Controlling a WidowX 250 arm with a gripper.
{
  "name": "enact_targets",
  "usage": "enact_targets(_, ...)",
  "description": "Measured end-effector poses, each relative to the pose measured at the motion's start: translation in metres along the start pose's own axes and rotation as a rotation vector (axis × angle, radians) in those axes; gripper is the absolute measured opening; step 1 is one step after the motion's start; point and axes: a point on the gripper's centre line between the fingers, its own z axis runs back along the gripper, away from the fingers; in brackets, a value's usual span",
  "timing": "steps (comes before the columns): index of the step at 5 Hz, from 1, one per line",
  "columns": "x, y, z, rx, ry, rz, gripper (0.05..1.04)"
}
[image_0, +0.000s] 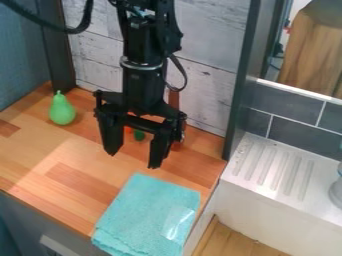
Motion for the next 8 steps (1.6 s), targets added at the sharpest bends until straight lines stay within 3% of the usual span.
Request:
enact_targets(1, -0.002, 0.000, -0.009, 0.004, 0.023, 0.001, 1.001)
enact_targets(3, 0.001, -0.018, -0.041, -0.026, 0.001, -0.037, 1.001)
enact_targets(4, 0.001, -0.018, -0.058, -0.016, 0.030, -0.021, 1.001)
enact_targets(5, 0.003, -0.017, -0.076, 0.039, 0.057, 0.009, 1.001)
enact_targets(6, 0.005, -0.015, -0.090, 0.057, 0.063, 0.014, 1.001)
enact_targets(7, 0.004, -0.004, -0.096, 0.084, 0.073, 0.015, 1.001)
enact_targets(8, 0.005, 0.028, -0.095, 0.102, 0.097, 0.106, 1.001)
